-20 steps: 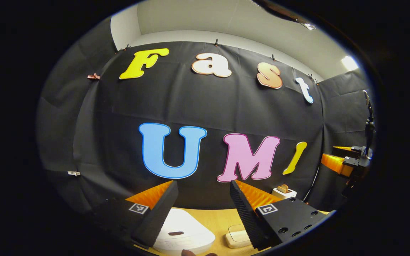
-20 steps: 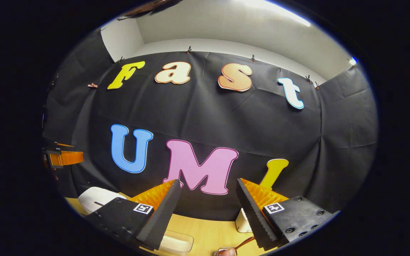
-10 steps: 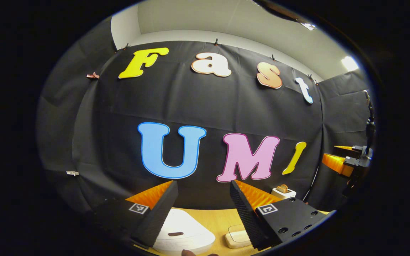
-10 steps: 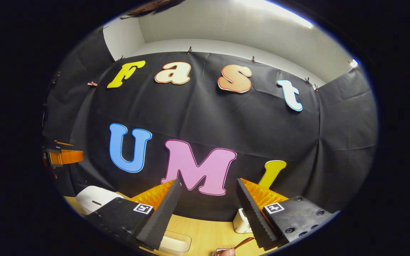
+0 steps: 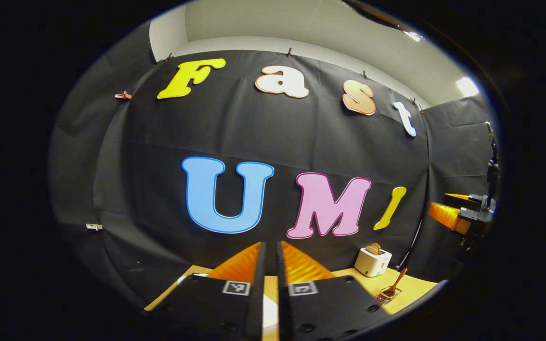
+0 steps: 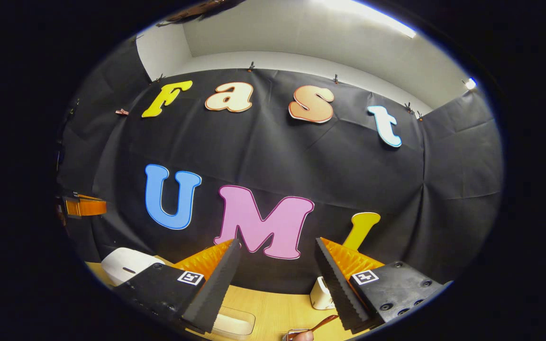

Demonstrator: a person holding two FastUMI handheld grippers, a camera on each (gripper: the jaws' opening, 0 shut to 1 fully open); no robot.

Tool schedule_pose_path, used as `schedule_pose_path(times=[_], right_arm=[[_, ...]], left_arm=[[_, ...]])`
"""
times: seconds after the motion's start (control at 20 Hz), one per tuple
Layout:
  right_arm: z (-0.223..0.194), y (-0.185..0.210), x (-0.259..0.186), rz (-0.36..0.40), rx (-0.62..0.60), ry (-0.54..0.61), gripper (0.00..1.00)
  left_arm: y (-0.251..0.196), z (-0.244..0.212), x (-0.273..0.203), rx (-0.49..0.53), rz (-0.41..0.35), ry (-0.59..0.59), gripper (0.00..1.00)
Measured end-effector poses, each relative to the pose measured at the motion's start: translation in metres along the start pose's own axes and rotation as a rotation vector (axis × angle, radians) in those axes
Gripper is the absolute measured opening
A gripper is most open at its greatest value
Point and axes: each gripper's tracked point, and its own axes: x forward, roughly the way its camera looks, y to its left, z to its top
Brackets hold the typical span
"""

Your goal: Close the left gripper, press the button to open the rice cooker; take a wooden spoon from the chopstick holder with the right hand, scoop a spoonful of rice and pour it into the rice cooker, then put the wooden spoon back into the chopstick holder.

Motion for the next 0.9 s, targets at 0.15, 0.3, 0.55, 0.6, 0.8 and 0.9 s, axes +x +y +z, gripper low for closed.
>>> schedule_pose_path(times=[0.15, 0.3, 0.55, 0.6, 0.8, 0.9], right_arm=[[0.002, -0.003, -0.002, -0.005, -0.007, -0.002, 0.97], [0.002, -0.01, -0.007, -0.012, -0.02, 0.005, 0.97], [0.0, -0.02, -0.013, -0.037, -0.016, 0.023, 0.96], [-0.001, -0.022, -0.014, -0.042, -0.017, 0.026, 0.97], [0.0, -0.027, -0.023, -0.054, -0.087, 0.039, 0.97], [-0.001, -0.03, -0.025, -0.064, -0.114, 0.047, 0.97]], left_arm=[[0.022, -0.035, 0.017, -0.044, 0.018, 0.06, 0.05], [0.049, -0.085, 0.03, -0.094, 0.065, 0.148, 0.06], [0.065, -0.165, 0.042, -0.008, 0.067, 0.335, 0.05], [0.065, -0.178, 0.045, 0.015, 0.062, 0.367, 0.05], [0.068, -0.218, 0.057, 0.036, 0.061, 0.46, 0.05], [0.07, -0.229, 0.059, 0.042, 0.074, 0.487, 0.05]])
